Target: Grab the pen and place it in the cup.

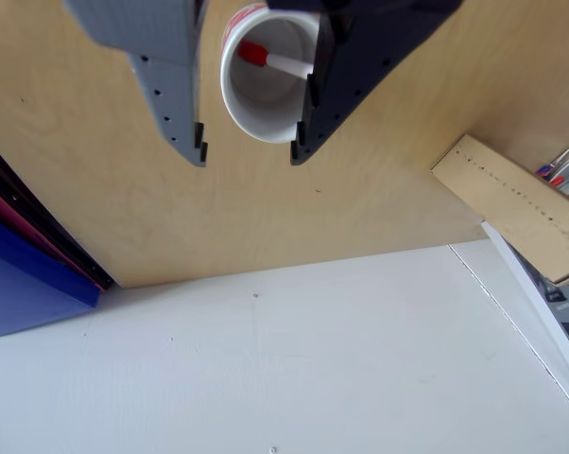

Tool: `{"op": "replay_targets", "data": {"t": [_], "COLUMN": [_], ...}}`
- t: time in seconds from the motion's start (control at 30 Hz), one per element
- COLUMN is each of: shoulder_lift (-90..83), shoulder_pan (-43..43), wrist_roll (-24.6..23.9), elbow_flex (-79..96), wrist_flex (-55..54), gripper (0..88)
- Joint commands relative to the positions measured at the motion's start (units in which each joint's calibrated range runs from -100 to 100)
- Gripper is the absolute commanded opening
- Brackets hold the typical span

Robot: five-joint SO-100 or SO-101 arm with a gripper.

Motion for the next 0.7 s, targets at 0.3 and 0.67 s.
{"op": "replay_targets", "data": {"t": [0.3,0.67], "shoulder_lift": [-0.5,-0.5], "shoulder_pan": [0.0,0.0], "wrist_roll": [0.2,0.0], "elbow_flex": [-0.9,-0.9], "wrist_flex": [0.1,-0.2], "gripper": [23.0,23.0]}}
